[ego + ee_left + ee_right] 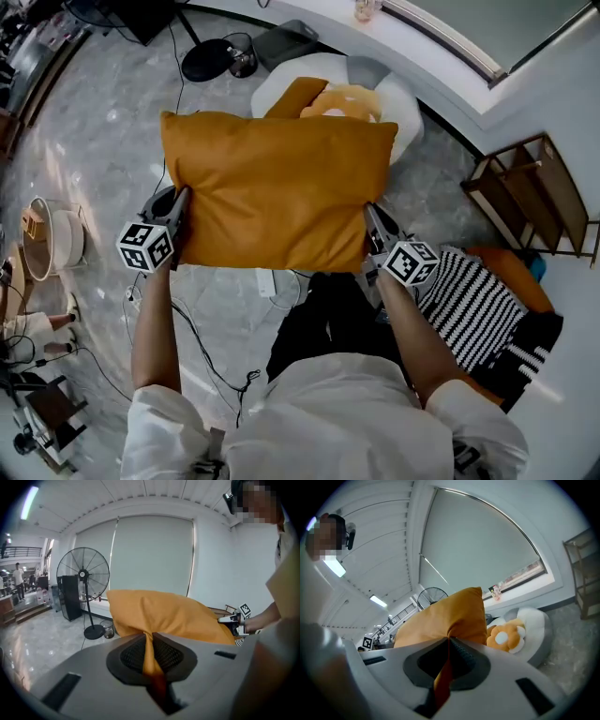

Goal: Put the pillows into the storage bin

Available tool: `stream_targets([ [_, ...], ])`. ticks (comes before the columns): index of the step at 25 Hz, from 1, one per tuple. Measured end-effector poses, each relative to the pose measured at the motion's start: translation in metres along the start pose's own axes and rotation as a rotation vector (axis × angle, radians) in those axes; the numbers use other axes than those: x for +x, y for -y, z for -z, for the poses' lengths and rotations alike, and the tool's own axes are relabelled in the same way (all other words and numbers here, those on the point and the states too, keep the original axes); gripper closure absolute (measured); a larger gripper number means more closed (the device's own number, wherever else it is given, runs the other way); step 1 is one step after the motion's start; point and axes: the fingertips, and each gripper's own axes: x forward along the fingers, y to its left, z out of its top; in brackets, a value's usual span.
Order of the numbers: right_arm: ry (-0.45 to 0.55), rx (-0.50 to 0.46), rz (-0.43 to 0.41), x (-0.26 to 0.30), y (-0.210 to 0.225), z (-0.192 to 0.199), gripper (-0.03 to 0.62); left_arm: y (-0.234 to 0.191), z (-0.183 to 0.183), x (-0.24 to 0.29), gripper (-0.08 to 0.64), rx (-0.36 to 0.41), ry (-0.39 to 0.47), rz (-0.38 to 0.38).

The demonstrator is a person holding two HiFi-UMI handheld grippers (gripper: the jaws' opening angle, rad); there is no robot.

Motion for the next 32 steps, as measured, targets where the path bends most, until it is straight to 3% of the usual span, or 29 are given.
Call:
stream_targets([
  [10, -0.204, 0.207, 0.062, 0.076, 0.084, 0.159, 0.557, -0.080, 0.127, 0.114, 0.518, 0.056, -0.267, -0.029],
  [15, -0.270, 0.296, 0.123, 0.106, 0.133, 0.219, 0.557, -0.106, 0.194, 0.177, 0.518, 0.046, -0.384, -0.036],
  [24, -0.314, 0.386, 0.200, 0.148, 0.176, 0.297, 0.557, -0.150, 0.265, 0.249, 0.518, 0.070, -0.483, -0.054],
  [32, -0.326, 0.395, 0.228, 0.177, 0.201, 0.330, 0.557, -0.176, 0.306, 0.288, 0.511, 0.090, -0.535, -0.075],
])
